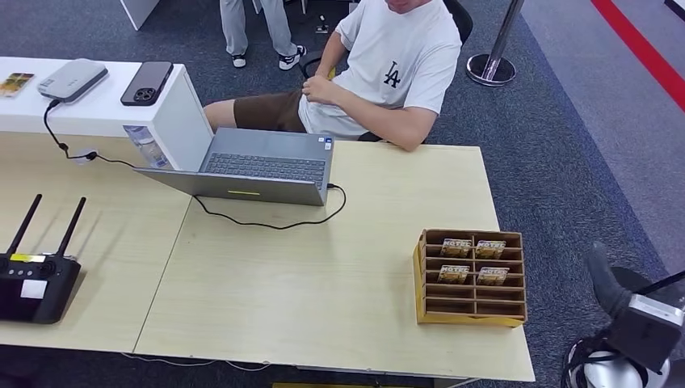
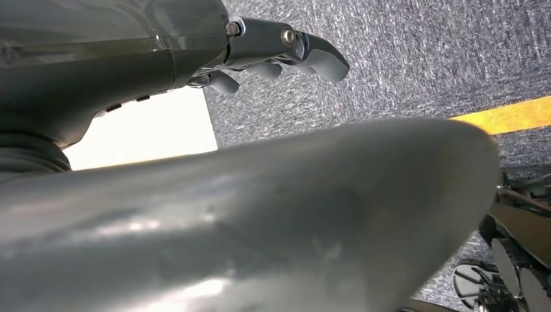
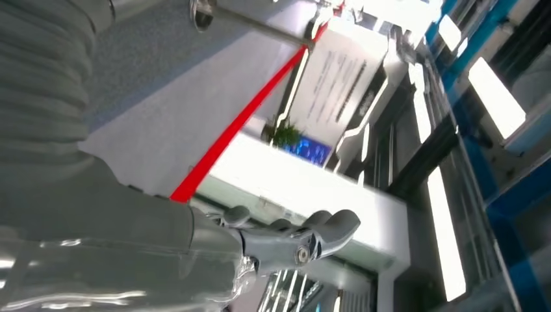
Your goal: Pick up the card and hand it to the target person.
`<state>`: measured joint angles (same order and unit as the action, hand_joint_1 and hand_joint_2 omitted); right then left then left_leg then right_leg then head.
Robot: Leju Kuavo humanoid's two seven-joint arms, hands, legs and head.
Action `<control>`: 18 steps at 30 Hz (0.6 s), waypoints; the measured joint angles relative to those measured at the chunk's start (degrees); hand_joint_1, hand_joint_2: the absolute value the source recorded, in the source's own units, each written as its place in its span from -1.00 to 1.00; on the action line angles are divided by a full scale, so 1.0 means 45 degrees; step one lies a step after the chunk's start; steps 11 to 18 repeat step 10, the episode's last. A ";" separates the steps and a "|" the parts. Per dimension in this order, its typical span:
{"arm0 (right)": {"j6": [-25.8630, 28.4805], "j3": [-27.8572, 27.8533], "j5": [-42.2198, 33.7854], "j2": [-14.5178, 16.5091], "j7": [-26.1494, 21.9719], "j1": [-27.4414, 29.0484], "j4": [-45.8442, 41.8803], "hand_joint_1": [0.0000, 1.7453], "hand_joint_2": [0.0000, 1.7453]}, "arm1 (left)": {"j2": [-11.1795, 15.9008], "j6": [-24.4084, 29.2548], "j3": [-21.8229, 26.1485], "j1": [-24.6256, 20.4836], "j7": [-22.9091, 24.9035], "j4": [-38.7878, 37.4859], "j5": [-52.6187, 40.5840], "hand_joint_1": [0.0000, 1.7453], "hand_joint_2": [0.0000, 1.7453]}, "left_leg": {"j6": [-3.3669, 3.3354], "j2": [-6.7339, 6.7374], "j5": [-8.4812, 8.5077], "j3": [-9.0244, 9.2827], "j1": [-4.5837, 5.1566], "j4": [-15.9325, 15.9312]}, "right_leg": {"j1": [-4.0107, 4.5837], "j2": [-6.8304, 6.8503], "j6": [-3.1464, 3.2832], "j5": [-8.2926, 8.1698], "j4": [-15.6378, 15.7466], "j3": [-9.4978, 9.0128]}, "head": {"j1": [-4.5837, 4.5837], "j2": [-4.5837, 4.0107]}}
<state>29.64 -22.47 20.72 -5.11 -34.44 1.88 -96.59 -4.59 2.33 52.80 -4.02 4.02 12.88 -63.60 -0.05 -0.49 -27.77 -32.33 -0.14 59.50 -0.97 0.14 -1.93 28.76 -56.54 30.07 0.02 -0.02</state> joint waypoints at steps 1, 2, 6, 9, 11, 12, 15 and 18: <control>-0.0080 -0.0395 -0.0093 0.0056 -0.0085 0.0095 -0.0022 -1.00 1.00 | 0.0000 0.0018 0.0024 0.0006 -0.0001 -0.0007 0.0001 -1.00 -1.00 | 0.0000 -0.0007 0.0000 -0.0003 0.0000 0.0000 | 0.0000 0.0003 0.0000 0.0000 -0.0001 -0.0001 | -0.0002 0.0000; -0.0116 -0.0716 -0.0137 0.0111 -0.0137 0.0172 -0.0046 -1.00 1.00 | 0.0000 0.0035 0.0044 0.0011 -0.0002 -0.0015 0.0001 -1.00 -1.00 | 0.0001 -0.0007 0.0000 -0.0004 -0.0001 -0.0001 | 0.0001 0.0001 0.0000 0.0000 -0.0001 0.0000 | -0.0002 0.0000; -0.0153 -0.1489 -0.0146 0.0260 -0.0223 0.0347 -0.0084 -1.00 1.00 | 0.0000 0.0065 0.0069 -0.0017 -0.0018 -0.0025 0.0000 -1.00 -1.00 | 0.0002 0.0007 -0.0003 0.0003 -0.0002 -0.0002 | 0.0001 -0.0011 0.0000 0.0000 -0.0001 0.0002 | -0.0001 0.0000; -0.0150 -0.1855 -0.0146 0.0335 -0.0234 0.0377 -0.0086 -1.00 1.00 | 0.0000 0.0078 0.0070 -0.0015 -0.0021 -0.0025 0.0000 -1.00 -1.00 | 0.0001 0.0011 -0.0002 0.0002 -0.0002 -0.0002 | 0.0001 -0.0011 0.0000 0.0000 -0.0001 0.0002 | -0.0001 0.0000; -0.0150 -0.1897 -0.0146 0.0345 -0.0234 0.0383 -0.0086 -1.00 1.00 | 0.0000 0.0079 0.0070 -0.0014 -0.0021 -0.0025 0.0000 -1.00 -1.00 | 0.0001 0.0011 -0.0002 0.0001 -0.0002 -0.0002 | 0.0001 -0.0011 0.0000 0.0000 -0.0001 0.0002 | 0.0000 0.0000; -0.0150 -0.1897 -0.0146 0.0345 -0.0234 0.0383 -0.0086 -1.00 1.00 | 0.0000 0.0079 0.0070 -0.0014 -0.0021 -0.0025 0.0000 -1.00 -1.00 | 0.0001 0.0011 -0.0002 0.0001 -0.0002 -0.0002 | 0.0001 -0.0011 0.0000 0.0000 -0.0001 0.0002 | 0.0000 0.0000; -0.0150 -0.1897 -0.0146 0.0345 -0.0234 0.0383 -0.0086 -1.00 1.00 | 0.0000 0.0079 0.0070 -0.0014 -0.0021 -0.0025 0.0000 -1.00 -1.00 | 0.0001 0.0011 -0.0002 0.0001 -0.0002 -0.0002 | 0.0001 -0.0011 0.0000 0.0000 -0.0001 0.0002 | 0.0000 0.0000; -0.0150 -0.1897 -0.0146 0.0345 -0.0234 0.0383 -0.0086 -1.00 1.00 | 0.0000 0.0079 0.0070 -0.0014 -0.0021 -0.0025 0.0000 -1.00 -1.00 | 0.0001 0.0011 -0.0002 0.0001 -0.0002 -0.0002 | 0.0001 -0.0011 0.0000 0.0000 -0.0001 0.0002 | 0.0000 0.0000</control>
